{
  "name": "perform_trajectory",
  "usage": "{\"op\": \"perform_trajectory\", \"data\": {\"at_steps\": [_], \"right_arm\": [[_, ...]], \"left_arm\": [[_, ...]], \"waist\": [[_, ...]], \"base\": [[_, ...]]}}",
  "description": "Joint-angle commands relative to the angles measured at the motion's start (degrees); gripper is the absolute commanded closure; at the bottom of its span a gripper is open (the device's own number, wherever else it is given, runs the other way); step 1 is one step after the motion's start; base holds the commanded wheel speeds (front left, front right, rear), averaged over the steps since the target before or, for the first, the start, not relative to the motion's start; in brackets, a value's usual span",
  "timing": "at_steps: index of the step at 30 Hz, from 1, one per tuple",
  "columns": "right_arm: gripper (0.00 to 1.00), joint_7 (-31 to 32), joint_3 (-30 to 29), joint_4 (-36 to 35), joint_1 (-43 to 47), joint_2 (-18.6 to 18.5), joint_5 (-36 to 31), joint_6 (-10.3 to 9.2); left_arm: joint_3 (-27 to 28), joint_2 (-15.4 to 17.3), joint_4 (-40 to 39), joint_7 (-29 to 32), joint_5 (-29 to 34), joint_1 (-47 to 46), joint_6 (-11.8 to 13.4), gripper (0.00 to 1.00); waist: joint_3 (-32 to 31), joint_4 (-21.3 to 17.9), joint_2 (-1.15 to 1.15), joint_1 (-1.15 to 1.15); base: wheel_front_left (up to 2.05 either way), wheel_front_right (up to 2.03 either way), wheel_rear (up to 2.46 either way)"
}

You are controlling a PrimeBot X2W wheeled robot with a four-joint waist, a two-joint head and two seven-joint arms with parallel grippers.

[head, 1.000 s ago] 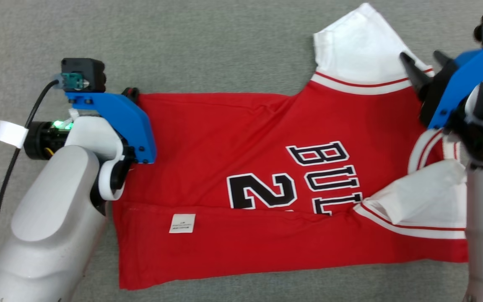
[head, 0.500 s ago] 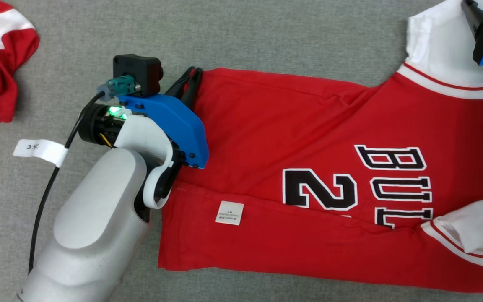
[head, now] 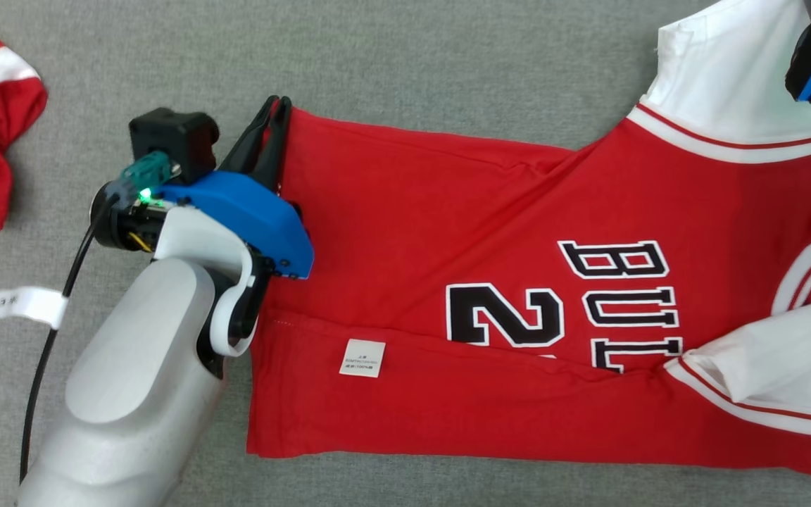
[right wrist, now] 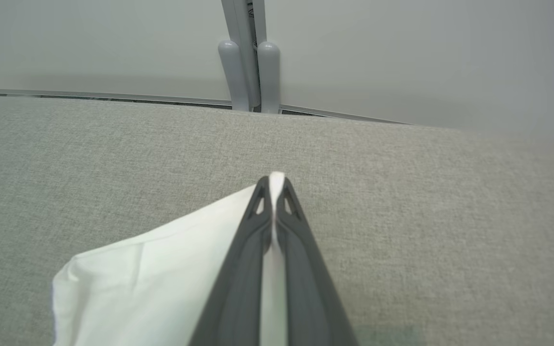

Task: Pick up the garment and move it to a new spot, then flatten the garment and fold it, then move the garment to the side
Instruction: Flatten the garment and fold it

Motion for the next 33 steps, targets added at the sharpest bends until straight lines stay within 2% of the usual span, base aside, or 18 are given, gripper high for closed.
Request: {"op": "perform_trajectory", "data": {"at_steps": [1, 7, 15, 21, 26, 33], "right_arm": [[1.0, -0.6, 0.1, -0.5, 1.2, -0.4, 0.9, 0.01], [1.0, -1.9, 0.5, -4.8, 7.7, -1.1, 6.9, 0.02], [1.0, 1.7, -0.1, -17.5, 23.5, -1.6, 12.6, 0.02], [1.0, 5.5, -3.5, -28.2, 36.8, 1.0, 14.3, 0.02], [1.0, 8.4, -6.8, -35.5, 46.4, 5.1, 14.1, 0.03], [1.0, 10.8, -8.8, -41.9, 54.2, 9.6, 12.5, 0.02]], "left_arm": [[0.5, 0.4, 0.0, -0.8, 0.2, 0.6, -0.2, 1.0], [1.5, 1.3, 1.3, -5.2, -1.5, 5.0, -1.9, 1.0], [2.9, 2.5, 0.2, -9.3, -3.8, 13.2, -2.2, 1.0], [3.0, 3.4, -1.8, -11.7, -4.7, 18.7, -2.3, 1.0], [2.6, 4.4, -2.5, -12.9, -4.8, 22.7, -2.5, 1.0], [2.8, 4.7, -0.9, -13.7, -5.4, 25.6, -1.8, 1.0]], "waist": [[-1.3, -1.2, 0.0, -0.01], [-5.4, -2.8, 0.0, -0.01], [-10.8, -4.7, 0.0, -0.01], [-14.0, -5.8, 0.0, -0.01], [-15.8, -6.3, 0.0, -0.01], [-17.0, -6.9, 0.0, -0.01]], "base": [[0.0, 0.0, 0.0], [0.0, 0.0, 0.0], [0.0, 0.0, 0.0], [0.0, 0.0, 0.0], [0.0, 0.0, 0.0], [0.0, 0.0, 0.0]]}}
